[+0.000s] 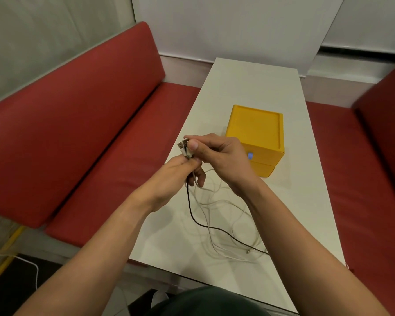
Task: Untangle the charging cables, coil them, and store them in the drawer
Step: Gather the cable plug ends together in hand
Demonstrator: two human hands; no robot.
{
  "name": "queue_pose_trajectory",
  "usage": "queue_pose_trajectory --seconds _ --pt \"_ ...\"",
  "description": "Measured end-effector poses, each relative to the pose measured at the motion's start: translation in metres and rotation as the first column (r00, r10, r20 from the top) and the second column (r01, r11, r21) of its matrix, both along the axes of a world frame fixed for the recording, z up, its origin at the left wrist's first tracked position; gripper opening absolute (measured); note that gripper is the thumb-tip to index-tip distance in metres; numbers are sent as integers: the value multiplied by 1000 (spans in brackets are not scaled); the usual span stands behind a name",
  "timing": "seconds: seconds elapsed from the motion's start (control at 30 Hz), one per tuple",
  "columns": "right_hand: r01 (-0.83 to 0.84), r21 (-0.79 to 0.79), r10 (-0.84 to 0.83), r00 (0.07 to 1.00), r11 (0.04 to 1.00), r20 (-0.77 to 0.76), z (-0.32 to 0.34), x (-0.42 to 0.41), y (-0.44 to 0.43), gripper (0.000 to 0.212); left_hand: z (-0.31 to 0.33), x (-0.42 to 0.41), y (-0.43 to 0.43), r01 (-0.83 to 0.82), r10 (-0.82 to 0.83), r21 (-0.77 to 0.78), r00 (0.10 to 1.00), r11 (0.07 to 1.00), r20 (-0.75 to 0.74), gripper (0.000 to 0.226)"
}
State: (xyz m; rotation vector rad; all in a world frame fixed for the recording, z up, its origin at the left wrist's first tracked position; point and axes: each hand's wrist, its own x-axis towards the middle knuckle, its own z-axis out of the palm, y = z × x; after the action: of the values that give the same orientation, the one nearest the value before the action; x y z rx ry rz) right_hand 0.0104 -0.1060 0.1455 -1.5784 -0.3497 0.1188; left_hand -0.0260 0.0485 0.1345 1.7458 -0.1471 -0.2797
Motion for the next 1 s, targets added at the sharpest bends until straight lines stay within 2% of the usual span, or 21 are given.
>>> queue_pose_trajectory --seconds 0.1,0.17,0.23,0.3,0.4,0.5,0.6,0.67,0.8,0.9,1.0 --pt "34 -82 -36 999 996 -28 -7 -3 4 38 1 3 -2 -160 161 -27 986 987 47 41" --pt "-31 -164 17 996 986 -85 -17 -5 1 63 3 3 -2 -237 242 -68 968 969 73 43" --pt "-122 -260 97 990 958 -107 -25 -8 -1 74 2 5 -1 -251 260 -104 962 962 85 45" --pt "-125 -345 119 992 930 -39 -31 -10 0 61 -1 8 2 -289 297 -94 951 953 86 47" --pt "-9 -388 45 995 922 85 -33 -10 1 34 -6 9 0 -351 365 -176 930 920 48 49" --pt "6 -417 58 988 909 141 -32 -9 -3 29 -5 10 -3 -398 418 -274 908 876 16 45" --pt "-23 -442 97 985 897 146 -38 -15 -10 20 -1 15 1 -449 462 -478 881 755 -100 42" --pt "-36 -478 115 984 878 136 -45 -19 -23 27 5 17 6 -453 448 -577 879 679 -162 43" --pt "-10 -648 102 989 761 105 -56 -16 -77 62 18 23 32 -511 511 -628 835 587 -203 44" --pt "52 -686 14 996 726 90 -56 -11 -115 70 20 25 44 -500 510 -617 841 608 -179 45" --pt "122 -767 -32 991 630 131 -45 -6 -137 76 18 24 42 -487 507 -600 848 634 -153 45"
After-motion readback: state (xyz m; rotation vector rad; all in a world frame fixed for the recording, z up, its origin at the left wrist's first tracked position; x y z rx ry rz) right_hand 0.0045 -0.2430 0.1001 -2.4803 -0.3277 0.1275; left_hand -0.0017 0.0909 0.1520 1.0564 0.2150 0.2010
